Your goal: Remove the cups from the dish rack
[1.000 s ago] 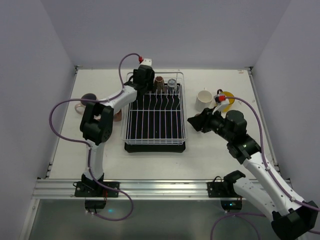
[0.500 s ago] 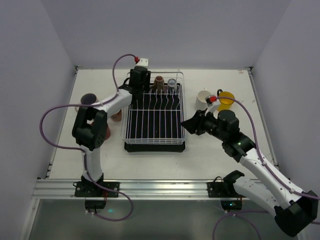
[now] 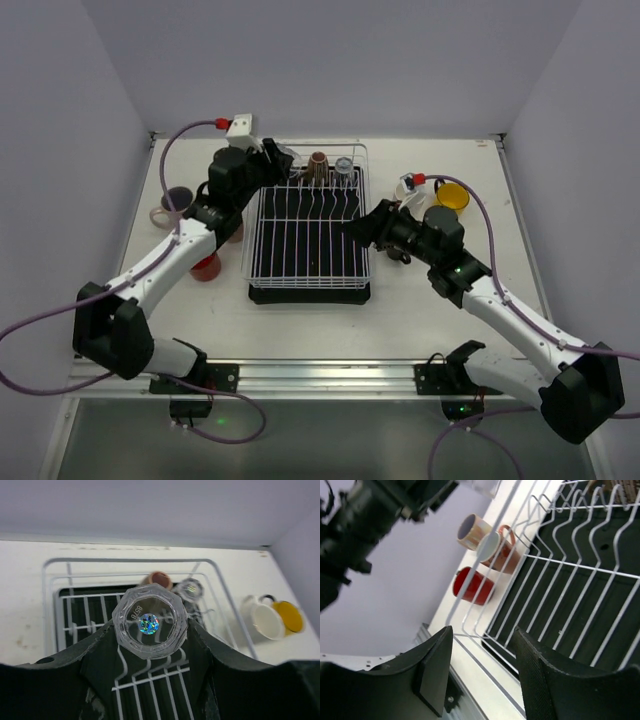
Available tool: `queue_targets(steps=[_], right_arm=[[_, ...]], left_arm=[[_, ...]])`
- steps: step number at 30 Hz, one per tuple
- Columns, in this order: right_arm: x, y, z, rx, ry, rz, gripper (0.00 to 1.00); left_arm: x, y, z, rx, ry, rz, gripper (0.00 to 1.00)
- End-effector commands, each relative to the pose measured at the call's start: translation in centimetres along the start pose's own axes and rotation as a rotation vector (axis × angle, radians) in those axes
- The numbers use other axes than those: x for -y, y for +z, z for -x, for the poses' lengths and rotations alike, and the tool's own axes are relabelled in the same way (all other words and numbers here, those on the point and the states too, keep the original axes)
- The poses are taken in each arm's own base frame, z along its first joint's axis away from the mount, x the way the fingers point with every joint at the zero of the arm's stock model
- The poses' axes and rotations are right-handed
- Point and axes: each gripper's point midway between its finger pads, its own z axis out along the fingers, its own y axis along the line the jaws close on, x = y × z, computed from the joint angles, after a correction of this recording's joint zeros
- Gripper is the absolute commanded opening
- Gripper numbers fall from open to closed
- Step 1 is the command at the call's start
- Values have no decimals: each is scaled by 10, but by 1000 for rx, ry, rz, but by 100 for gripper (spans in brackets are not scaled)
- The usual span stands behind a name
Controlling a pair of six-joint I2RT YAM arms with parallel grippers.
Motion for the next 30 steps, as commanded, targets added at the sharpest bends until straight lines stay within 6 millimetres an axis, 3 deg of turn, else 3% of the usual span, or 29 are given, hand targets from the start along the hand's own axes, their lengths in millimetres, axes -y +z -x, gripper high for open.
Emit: queue_targets(steps=[1,3,4,8,9,13,17,22,28,30], right_arm=[[-46,5,30,103,96,179,55],[-51,7,35,127,110,207,58],[-53,10,34,122,114,217,60],[-63,14,40,145,93,260,69],[-64,14,38,138,98,270,69],[-69,16,39,135,98,291,70],[-80,19,40,120,80,332,68],[-93,24,40,102,79,384,52],[-105,30,38,88,98,452,40],[-105,32,38,84,103,462,28]], left_arm=[[59,-44,23,58,-222,-325,8],[72,-62,6,3,-287,-429,7],[83,-75,17,24,-350,-487,6],[100,-104,3,-54,-472,-621,6],[107,-116,8,-50,-508,-678,6],[115,-136,2,-75,-569,-759,6],[122,-143,-8,-122,-579,-813,7],[129,-152,-10,-134,-603,-879,7],[130,-154,-18,-156,-613,-882,8],[130,-156,-22,-164,-617,-890,10]])
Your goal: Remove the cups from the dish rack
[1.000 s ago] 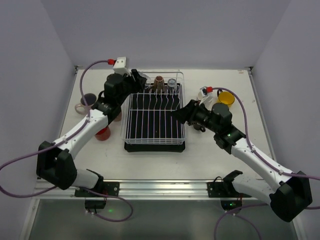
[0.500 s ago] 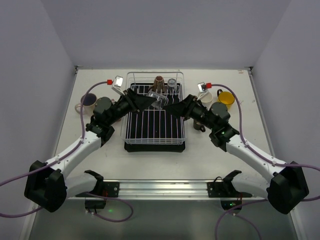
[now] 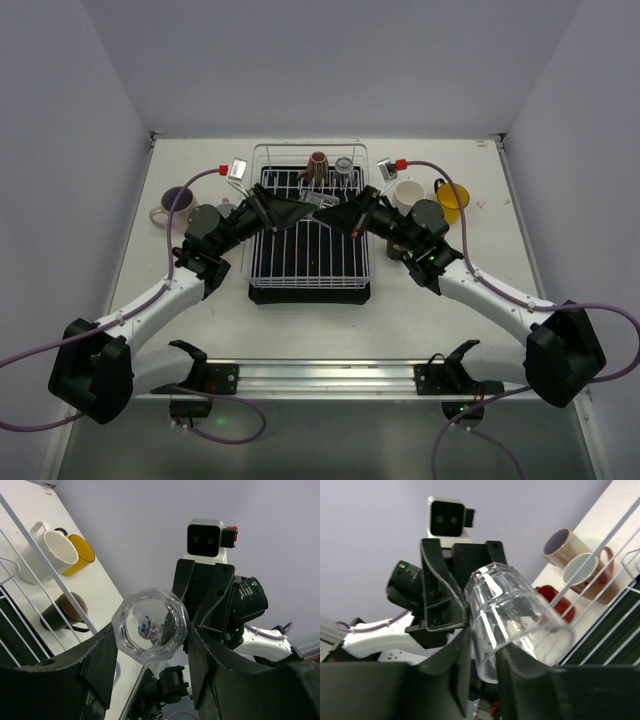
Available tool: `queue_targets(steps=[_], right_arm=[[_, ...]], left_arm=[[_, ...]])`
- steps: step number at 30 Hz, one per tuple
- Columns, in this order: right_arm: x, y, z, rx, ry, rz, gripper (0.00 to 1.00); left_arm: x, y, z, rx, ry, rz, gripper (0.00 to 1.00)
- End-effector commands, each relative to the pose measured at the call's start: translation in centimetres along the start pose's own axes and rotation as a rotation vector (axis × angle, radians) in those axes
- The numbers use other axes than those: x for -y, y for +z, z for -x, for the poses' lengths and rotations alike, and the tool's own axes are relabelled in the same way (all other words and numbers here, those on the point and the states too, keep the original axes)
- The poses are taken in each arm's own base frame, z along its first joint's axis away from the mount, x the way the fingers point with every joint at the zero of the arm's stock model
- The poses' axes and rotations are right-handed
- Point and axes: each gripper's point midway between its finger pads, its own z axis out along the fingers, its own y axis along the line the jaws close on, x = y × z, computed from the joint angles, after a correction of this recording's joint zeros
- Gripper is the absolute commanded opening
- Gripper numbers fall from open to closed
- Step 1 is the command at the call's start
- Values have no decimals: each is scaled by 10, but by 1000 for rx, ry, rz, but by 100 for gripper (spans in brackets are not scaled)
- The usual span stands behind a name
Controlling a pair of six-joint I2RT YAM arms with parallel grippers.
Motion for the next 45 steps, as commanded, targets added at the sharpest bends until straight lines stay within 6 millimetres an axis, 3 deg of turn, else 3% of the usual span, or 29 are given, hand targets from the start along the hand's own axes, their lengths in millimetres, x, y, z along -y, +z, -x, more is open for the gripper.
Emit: queue_targets(steps=[1,2,4,5,7,8,10,11,12,15,16,17,18,19,20,21,22,24,26,27,33,40,45], right_arm=[[-28,8,19,53,-29,105,23],[-26,7,18,53,-24,104,12],[-28,4,19,71,-25,103,2],[-23,1,16,71,-20,85,0],[-12,-3,14,66,-33,18,0],[-15,-6,16,67,-49,5,0],[0,-12,10,43,-72,-81,0],[-3,-18,12,47,-87,-96,0],[10,-24,4,12,-105,-162,0],[24,-43,18,41,-197,-309,0],[42,-57,11,-3,-196,-411,0],[45,-69,21,23,-217,-476,0],[68,-91,21,-8,-225,-595,0],[76,-103,26,-7,-233,-649,0],[86,-117,32,0,-237,-710,0],[102,-139,48,29,-254,-801,0],[117,-159,44,-5,-236,-898,0],[144,-193,61,11,-259,-1093,0],[156,-213,60,-32,-241,-1198,0],[163,-222,63,-37,-241,-1243,0],[202,-246,66,-123,-176,-1385,0],[253,-243,44,-287,-59,-1436,0],[274,-236,39,-341,-18,-1446,1]], left_arm=[[24,-4,-8,-33,5,-104,13],[25,-4,-9,-39,5,-106,23],[24,-7,-9,-40,28,-94,42],[26,-7,-5,-34,46,-85,61],[15,-10,-3,-34,92,4,79],[19,-9,3,-25,122,18,90],[15,-15,8,-24,189,88,100],[14,-17,9,-22,206,106,100],[10,-22,9,-27,242,143,100],[12,-34,12,-40,328,197,100],[16,-37,14,-44,362,201,100],[14,-45,12,-64,415,230,100],[12,-51,11,-83,438,257,100],[14,-56,13,-89,480,270,100],[5,-65,9,-116,495,326,100],[5,-73,12,-117,570,344,100],[2,-79,13,-121,598,374,100],[-10,-98,17,-119,668,466,100],[-24,-112,19,-102,693,547,100],[-20,-118,20,-78,714,545,100],[-39,-142,13,-28,742,606,100],[-38,-144,4,-35,748,562,100],[-35,-144,2,-42,751,544,100]])
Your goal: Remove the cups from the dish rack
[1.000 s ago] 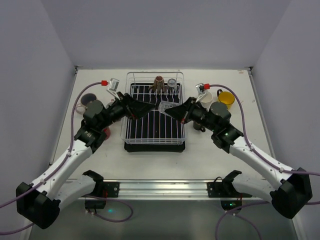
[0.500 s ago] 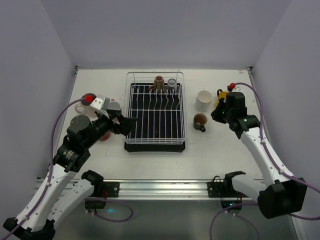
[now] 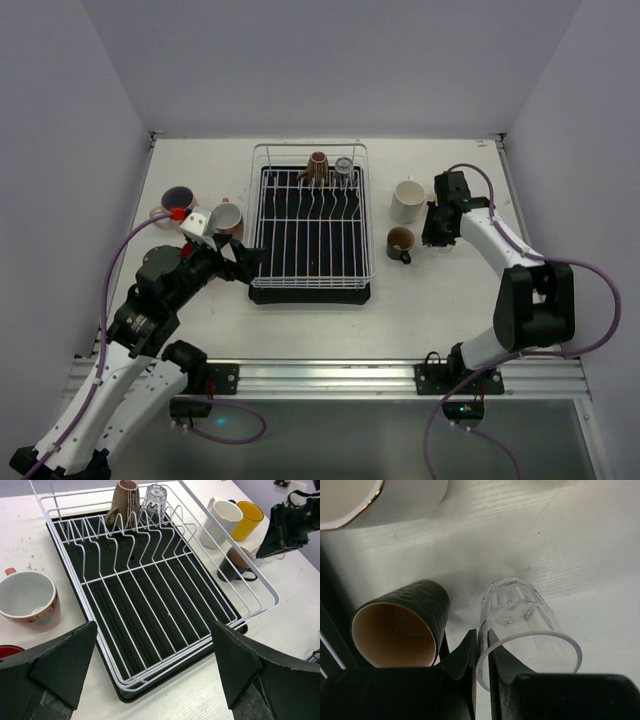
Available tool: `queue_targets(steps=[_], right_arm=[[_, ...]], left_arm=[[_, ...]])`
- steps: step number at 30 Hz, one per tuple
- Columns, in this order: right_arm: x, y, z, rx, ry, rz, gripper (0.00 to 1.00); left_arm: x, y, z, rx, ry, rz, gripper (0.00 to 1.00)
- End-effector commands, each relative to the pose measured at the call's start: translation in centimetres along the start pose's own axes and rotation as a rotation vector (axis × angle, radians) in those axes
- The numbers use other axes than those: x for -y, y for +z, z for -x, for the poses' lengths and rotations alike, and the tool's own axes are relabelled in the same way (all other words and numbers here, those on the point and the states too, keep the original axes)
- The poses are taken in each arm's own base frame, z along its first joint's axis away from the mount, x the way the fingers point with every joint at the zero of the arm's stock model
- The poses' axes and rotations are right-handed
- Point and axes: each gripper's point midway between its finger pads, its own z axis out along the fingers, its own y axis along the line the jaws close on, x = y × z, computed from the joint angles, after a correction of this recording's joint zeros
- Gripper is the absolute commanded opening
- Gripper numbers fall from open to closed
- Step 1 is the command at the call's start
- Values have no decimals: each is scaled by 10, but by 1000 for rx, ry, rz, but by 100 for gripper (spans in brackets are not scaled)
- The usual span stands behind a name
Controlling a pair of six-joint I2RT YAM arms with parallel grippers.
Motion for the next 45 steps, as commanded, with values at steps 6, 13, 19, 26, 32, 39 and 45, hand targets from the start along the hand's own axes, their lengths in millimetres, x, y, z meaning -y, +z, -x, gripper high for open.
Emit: queue_targets(steps=[6,13,19,26,32,39,45], right_arm=[[-7,14,17,-28,-24,-10,16],[-6,18,21,-28,-21,-24,33],[-13,-6,36,56,-2,22,36],[-33,-89,59,329,51,217,48],[-60,-150,43,532,72,521,54],[-69,-155,11,567,72,677,54],[-80,-161,-12,563,63,807,54]], left_arm=[[6,-3,1,12,34,-37,100],[4,-2,1,12,37,-28,100],[-1,0,1,10,37,-2,100],[4,17,5,-44,6,-16,100],[25,47,36,-46,-76,-72,100],[46,118,75,-30,-52,37,98],[22,200,74,-66,2,214,96]])
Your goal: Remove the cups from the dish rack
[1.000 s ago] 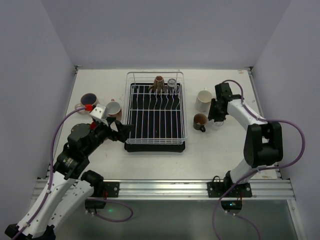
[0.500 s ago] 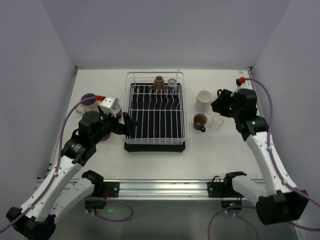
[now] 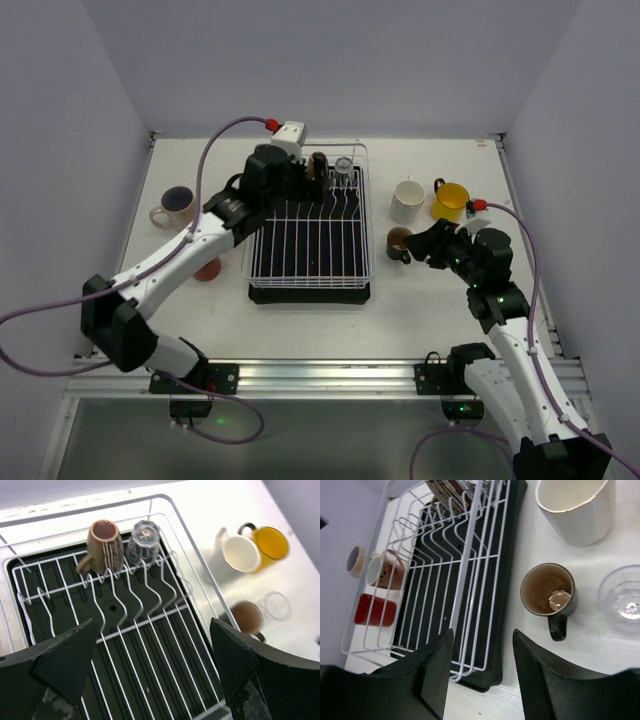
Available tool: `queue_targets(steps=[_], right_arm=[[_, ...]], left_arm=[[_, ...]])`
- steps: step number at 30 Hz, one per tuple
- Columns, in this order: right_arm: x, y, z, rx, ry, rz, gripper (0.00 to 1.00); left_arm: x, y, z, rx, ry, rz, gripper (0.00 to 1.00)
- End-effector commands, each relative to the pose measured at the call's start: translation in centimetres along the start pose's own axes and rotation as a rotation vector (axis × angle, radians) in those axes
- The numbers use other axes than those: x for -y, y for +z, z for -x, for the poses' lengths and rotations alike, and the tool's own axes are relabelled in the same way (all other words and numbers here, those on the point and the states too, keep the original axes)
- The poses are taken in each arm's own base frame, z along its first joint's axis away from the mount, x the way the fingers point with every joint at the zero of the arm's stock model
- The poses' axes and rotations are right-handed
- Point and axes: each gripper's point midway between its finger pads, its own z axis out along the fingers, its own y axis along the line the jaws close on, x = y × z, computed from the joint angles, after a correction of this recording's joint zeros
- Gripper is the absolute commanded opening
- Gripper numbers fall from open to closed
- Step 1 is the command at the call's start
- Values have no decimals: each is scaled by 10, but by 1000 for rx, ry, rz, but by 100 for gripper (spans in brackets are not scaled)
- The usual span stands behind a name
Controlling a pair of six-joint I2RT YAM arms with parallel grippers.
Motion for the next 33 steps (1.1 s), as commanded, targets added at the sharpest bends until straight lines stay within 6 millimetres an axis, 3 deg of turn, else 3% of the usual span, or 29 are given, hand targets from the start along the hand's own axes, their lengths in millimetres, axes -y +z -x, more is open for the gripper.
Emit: queue_targets(steps=[1,3,4,5,7,9,10,11,15,19,30,33], right_arm=[[-32,-8,10,58,2,165,54],[-37,-8,7,41,-2,194,54],[-39,-9,5,35,-3,202,54],[-41,-9,4,30,-7,211,54],[-45,-12,4,35,-16,231,54],[-47,-14,2,37,-23,247,54],[-48,-16,2,41,-27,253,54],[-48,-16,1,36,-33,255,54],[-49,-15,-3,20,-47,266,54],[-48,-13,-5,16,-51,269,54],[-63,-14,-7,-11,-41,330,54],[-64,-14,-7,-9,-43,325,54]], left_arm=[[-19,39,21,69,19,142,95],[-20,54,33,98,21,165,92],[-24,72,22,69,34,187,91],[-25,78,37,96,44,209,90],[-35,103,23,61,69,256,88],[-41,116,32,81,90,281,85],[-51,131,21,53,108,310,84],[-53,136,28,67,108,316,83],[-78,168,9,23,118,363,82],[-94,182,8,42,123,366,82],[-96,216,-22,2,183,295,81],[-102,221,-27,-9,183,298,77]])
